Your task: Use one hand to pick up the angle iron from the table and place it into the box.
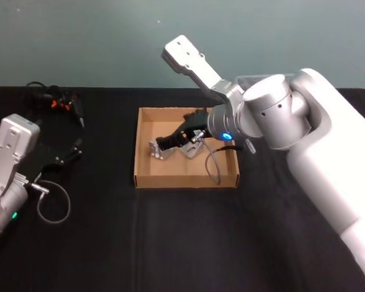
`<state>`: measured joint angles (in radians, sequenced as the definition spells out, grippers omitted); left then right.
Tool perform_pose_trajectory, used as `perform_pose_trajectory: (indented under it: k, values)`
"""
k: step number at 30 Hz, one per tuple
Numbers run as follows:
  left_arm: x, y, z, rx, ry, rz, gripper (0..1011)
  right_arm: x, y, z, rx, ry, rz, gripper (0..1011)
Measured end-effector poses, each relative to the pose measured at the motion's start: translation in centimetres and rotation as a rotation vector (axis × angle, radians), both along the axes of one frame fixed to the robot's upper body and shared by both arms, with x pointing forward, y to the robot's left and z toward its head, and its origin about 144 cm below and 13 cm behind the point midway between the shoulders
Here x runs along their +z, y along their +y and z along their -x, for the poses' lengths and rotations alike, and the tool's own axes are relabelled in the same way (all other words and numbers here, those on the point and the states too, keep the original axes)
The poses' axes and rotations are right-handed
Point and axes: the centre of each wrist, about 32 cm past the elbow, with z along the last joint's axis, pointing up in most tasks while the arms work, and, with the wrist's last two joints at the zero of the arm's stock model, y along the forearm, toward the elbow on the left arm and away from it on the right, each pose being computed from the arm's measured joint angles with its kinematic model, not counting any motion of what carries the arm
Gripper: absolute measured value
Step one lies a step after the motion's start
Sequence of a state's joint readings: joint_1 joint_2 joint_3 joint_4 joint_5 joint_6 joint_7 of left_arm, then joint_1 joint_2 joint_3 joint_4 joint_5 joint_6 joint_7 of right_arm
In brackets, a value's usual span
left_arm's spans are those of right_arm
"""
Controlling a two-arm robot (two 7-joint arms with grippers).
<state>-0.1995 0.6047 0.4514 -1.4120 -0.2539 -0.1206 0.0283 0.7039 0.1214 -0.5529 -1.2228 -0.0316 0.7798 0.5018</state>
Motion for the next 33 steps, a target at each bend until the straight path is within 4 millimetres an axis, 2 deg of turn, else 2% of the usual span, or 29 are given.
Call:
perform_pose_trajectory:
  k: [5, 14, 25, 33]
  values:
    - [0.0, 0.0, 0.0, 0.000, 0.000, 0.000, 1011, -1.3, -0.8, 2.8, -0.037, -0.142, -0.021, 1004]
    - [0.0, 0.0, 0.0, 0.000, 0.000, 0.000, 1012, -4.3, -1.8, 6.1, -0.129, -0.315, -0.033, 1004]
    - [0.0, 0.0, 0.0, 0.000, 0.000, 0.000, 1011, -7.5, -2.2, 8.1, -0.190, -0.464, -0.052, 1004]
    - [0.0, 0.0, 0.0, 0.000, 0.000, 0.000, 1011, -9.3, -2.2, 8.2, -0.252, -0.476, -0.039, 1004]
